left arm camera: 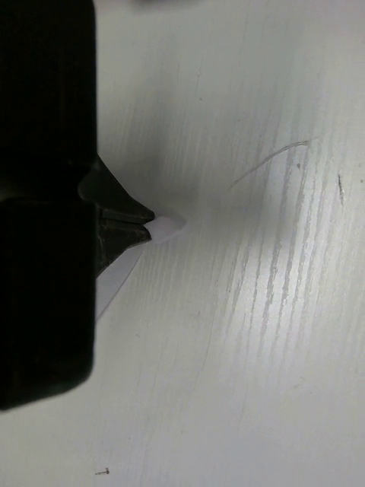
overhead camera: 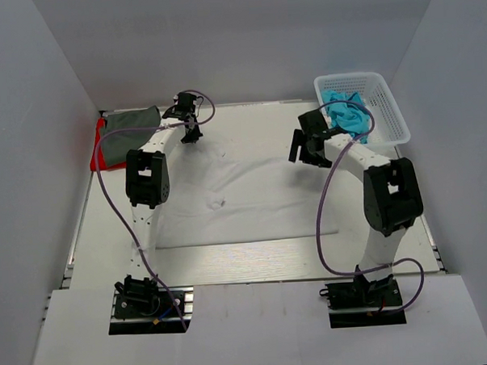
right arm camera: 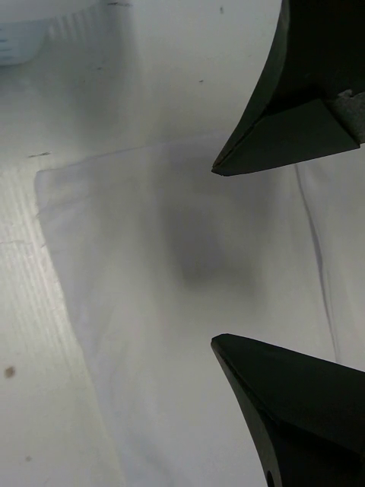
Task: Fold and stack the t-shirts
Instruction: Grap the side of the flattened tshirt furthest away from the robot with both arms
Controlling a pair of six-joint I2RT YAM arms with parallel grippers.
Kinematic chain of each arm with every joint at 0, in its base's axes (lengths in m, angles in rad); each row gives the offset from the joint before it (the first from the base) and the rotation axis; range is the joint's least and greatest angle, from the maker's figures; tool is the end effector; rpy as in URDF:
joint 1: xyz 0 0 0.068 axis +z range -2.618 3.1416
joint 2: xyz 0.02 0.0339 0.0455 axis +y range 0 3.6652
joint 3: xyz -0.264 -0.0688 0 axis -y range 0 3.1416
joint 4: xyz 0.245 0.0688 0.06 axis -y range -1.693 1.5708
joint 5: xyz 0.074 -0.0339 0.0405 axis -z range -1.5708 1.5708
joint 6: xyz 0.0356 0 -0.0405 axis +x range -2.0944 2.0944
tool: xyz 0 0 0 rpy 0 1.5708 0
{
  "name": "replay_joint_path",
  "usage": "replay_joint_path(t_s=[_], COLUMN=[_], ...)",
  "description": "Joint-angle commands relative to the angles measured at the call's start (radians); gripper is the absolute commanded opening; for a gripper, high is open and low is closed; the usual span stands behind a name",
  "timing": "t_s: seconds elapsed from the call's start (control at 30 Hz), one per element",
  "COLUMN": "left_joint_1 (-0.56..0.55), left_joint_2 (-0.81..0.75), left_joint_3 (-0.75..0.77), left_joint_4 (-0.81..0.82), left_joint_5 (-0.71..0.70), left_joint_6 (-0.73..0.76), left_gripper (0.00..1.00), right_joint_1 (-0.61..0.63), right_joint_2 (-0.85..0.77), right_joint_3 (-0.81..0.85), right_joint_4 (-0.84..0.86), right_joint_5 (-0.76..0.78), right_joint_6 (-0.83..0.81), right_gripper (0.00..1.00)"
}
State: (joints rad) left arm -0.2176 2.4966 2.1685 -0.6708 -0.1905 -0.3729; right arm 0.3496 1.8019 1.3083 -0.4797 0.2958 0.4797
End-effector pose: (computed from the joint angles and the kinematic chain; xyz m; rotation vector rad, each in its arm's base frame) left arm 0.5299 -0.1103 0.1584 -0.2683 2.5280 0.0149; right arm 0.3657 0.1223 0.2179 0.2748 2.4680 -0.0305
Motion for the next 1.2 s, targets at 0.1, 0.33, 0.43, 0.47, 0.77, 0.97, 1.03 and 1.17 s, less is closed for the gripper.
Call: replay_joint_path(t_s=[0.1, 0.33, 0.43, 0.47, 0.77, 0.97, 1.03, 1.17], left_joint_1=[0.006, 0.006, 0.006, 0.006, 0.006, 0.006, 0.006, 0.006], left_joint_2=[-0.073, -0.136, -0.165, -0.176, -0.176, -0.185, -0.185, -0.196], left_joint_3=[-0.14, -0.2, -0.258, -0.259, -0.303, -0.315, -0.315, -0.315], left_joint_4=[0.075, 0.109, 0.152, 0.152, 0.168, 0.177, 0.186, 0.197], left_joint_5=[0.029, 0.019, 0.031, 0.031, 0.02, 0.02, 0.02, 0.02], left_joint_6=[0.02, -0.014, -0.014, -0.014, -0.014, -0.014, -0.014, -0.004], left_gripper=[0.0, 0.0, 0.0, 0.0, 0.0, 0.0, 0.0, 0.0], right_joint_1=[-0.021, -0.041, -0.05, -0.052, -0.066, -0.067, -0.064, -0.058], right_joint_2=[0.177, 0.344, 0.373, 0.378, 0.379, 0.428, 0.447, 0.482], right_joint_3=[0.216, 0.365, 0.408, 0.416, 0.408, 0.44, 0.439, 0.459], right_joint_4=[-0.025, -0.085, -0.074, -0.077, -0.056, -0.079, -0.076, -0.086], right_joint_5=[0.034, 0.104, 0.112, 0.117, 0.126, 0.129, 0.12, 0.095], right_joint_6=[0.059, 0.12, 0.143, 0.157, 0.252, 0.269, 0.264, 0.246], right_gripper=[0.9, 0.9, 0.9, 0.9, 0.9, 0.89, 0.87, 0.76])
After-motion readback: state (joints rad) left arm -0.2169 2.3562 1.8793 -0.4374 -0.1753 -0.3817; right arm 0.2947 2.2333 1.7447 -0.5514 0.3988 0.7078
